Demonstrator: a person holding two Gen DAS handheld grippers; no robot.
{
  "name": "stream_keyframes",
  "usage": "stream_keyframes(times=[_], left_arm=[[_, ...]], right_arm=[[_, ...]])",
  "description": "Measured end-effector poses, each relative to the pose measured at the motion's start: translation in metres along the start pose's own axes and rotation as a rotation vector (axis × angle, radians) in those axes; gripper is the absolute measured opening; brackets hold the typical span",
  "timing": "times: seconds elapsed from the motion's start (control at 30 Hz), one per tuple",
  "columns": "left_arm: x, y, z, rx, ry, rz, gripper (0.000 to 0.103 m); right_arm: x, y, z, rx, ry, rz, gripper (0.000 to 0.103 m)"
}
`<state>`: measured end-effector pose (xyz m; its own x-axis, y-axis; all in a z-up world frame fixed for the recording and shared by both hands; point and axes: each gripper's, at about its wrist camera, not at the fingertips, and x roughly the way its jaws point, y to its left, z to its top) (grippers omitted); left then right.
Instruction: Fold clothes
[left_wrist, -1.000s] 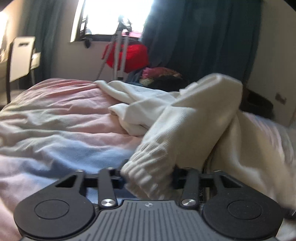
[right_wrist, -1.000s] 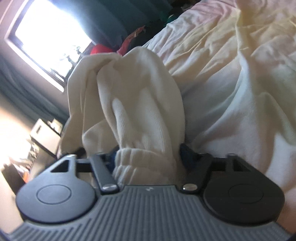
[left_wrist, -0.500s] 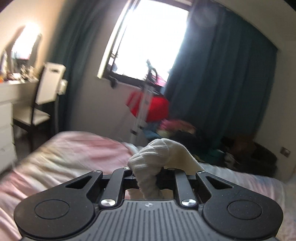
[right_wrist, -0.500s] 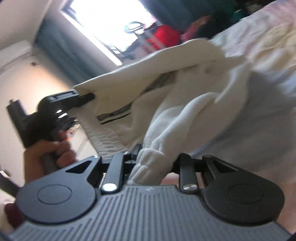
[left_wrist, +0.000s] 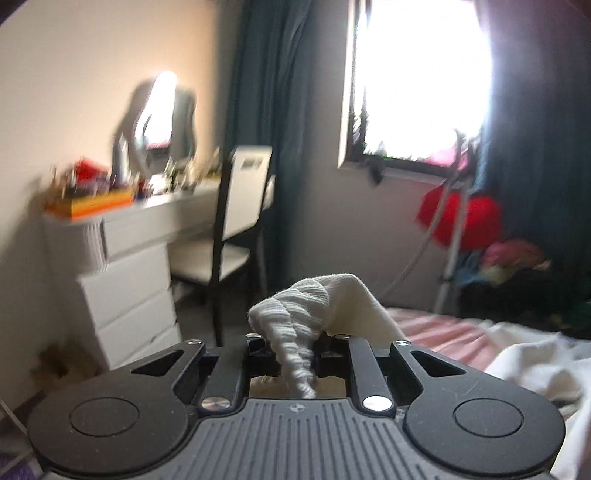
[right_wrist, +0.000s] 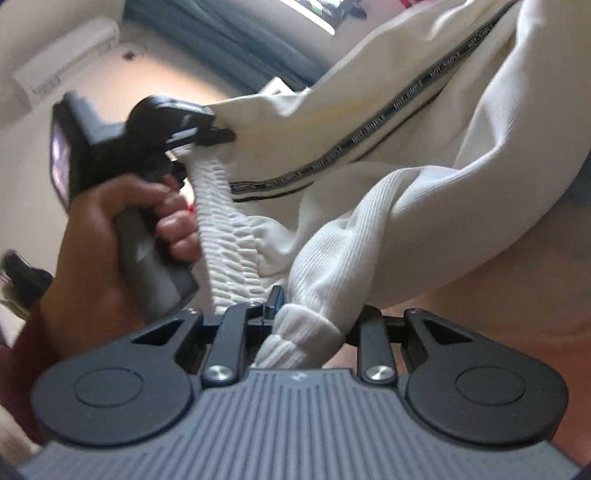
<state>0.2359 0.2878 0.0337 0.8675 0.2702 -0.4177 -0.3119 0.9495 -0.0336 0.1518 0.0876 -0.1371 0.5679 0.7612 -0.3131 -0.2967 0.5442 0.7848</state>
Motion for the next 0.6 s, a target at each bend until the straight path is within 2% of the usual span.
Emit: stream_keyframes(times=[0.13, 0.2, 0.27, 0.3, 0.33, 0.37, 0.47, 0.53, 0.6], left_arm=[[0.049, 0.013, -0.023, 0.006, 0.106, 0.006, 0.016], [0.063, 0.018, -0.029, -0.005, 0.131, -0.012, 0.022], [0.066, 0.023, -0.03, -0.027, 0.129, -0.052, 0.027], [0.066, 0.025, -0.029, -0.037, 0.127, -0.067, 0.03], [0.063, 0.027, -0.03, -0.034, 0.121, -0.067, 0.034], [0.06, 0.029, -0.031, -0.031, 0.114, -0.066, 0.037], [0.043, 0.026, -0.033, -0.011, 0.095, -0.069, 0.054], [0.021, 0.017, -0.033, 0.008, 0.059, -0.068, 0.076], [-0.003, 0.007, -0.036, 0.022, 0.029, -0.076, 0.08]], right_arm=[[0.021, -0.007, -0.005, -0.025, 0.077, -0.077, 0.028], [0.019, -0.007, -0.004, -0.044, 0.094, -0.091, 0.035], [0.013, -0.007, -0.002, -0.063, 0.104, -0.106, 0.056], [0.007, -0.011, 0.004, -0.067, 0.105, -0.111, 0.063], [0.001, -0.015, 0.008, -0.07, 0.104, -0.113, 0.083], [-0.007, -0.015, 0.008, -0.072, 0.1, -0.107, 0.092], [-0.036, -0.017, 0.002, -0.097, 0.095, -0.082, 0.091], [-0.056, -0.017, 0.004, -0.123, 0.086, -0.091, 0.091], [-0.087, -0.015, 0.011, -0.172, 0.061, -0.122, 0.091]])
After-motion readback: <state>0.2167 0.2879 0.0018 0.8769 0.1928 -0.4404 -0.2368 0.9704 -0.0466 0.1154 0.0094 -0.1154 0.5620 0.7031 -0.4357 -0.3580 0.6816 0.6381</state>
